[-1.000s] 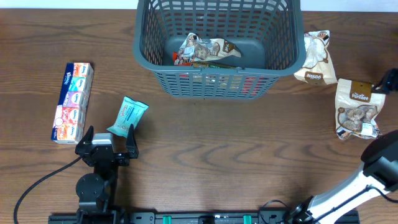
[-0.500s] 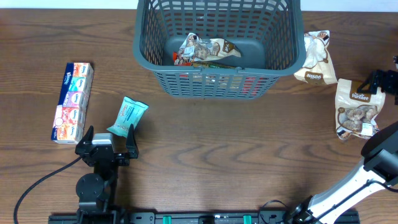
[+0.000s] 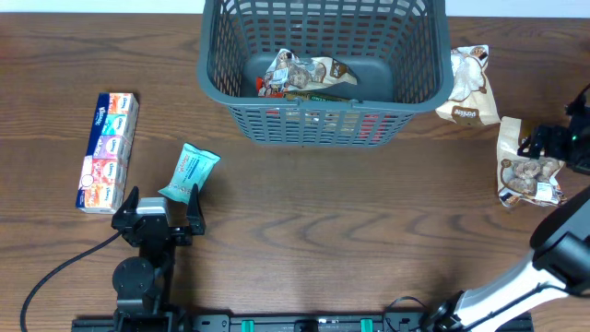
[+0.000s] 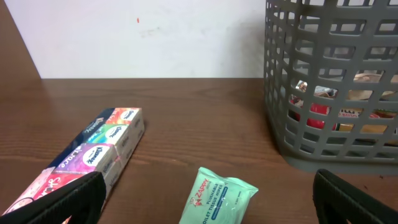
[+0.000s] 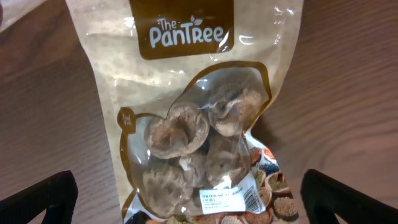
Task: Pack container
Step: 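Move the right gripper over the PanTree pouch at far right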
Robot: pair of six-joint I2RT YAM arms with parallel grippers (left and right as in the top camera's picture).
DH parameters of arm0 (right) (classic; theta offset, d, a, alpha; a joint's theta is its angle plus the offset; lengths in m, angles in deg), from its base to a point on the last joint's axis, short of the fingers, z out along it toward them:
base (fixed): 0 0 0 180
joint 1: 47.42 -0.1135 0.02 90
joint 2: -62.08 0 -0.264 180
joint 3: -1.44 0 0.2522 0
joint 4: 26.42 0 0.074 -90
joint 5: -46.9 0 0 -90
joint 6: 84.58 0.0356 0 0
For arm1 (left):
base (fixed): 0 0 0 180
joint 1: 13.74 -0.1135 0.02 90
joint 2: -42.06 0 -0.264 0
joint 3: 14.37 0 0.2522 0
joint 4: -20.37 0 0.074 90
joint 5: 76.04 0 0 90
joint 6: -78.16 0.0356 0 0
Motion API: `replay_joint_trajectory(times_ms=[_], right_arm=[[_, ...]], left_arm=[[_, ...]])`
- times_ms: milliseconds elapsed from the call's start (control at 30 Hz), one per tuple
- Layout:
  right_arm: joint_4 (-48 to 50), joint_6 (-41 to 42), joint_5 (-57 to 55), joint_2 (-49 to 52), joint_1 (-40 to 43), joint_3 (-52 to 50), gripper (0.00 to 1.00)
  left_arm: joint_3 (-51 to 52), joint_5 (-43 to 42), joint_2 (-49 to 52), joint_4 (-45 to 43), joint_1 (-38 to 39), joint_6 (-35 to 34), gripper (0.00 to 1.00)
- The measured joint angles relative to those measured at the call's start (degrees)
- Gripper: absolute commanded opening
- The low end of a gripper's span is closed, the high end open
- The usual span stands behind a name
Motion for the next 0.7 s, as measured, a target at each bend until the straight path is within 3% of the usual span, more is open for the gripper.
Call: replay_joint_trajectory(times_ms=[367,700], right_arm=[[9.2,-0.8,0.3,-2.5,-0.2,-11.0,0.99],[14.9,-2.2,4.5,-2.5,0.2,-12.5,0.99]], left_arm=[[0.0,0.0,0.0,0.0,0.0,0.0,0.99],[0.0,0.0,0.0,0.0,0.0,0.0,0.99]])
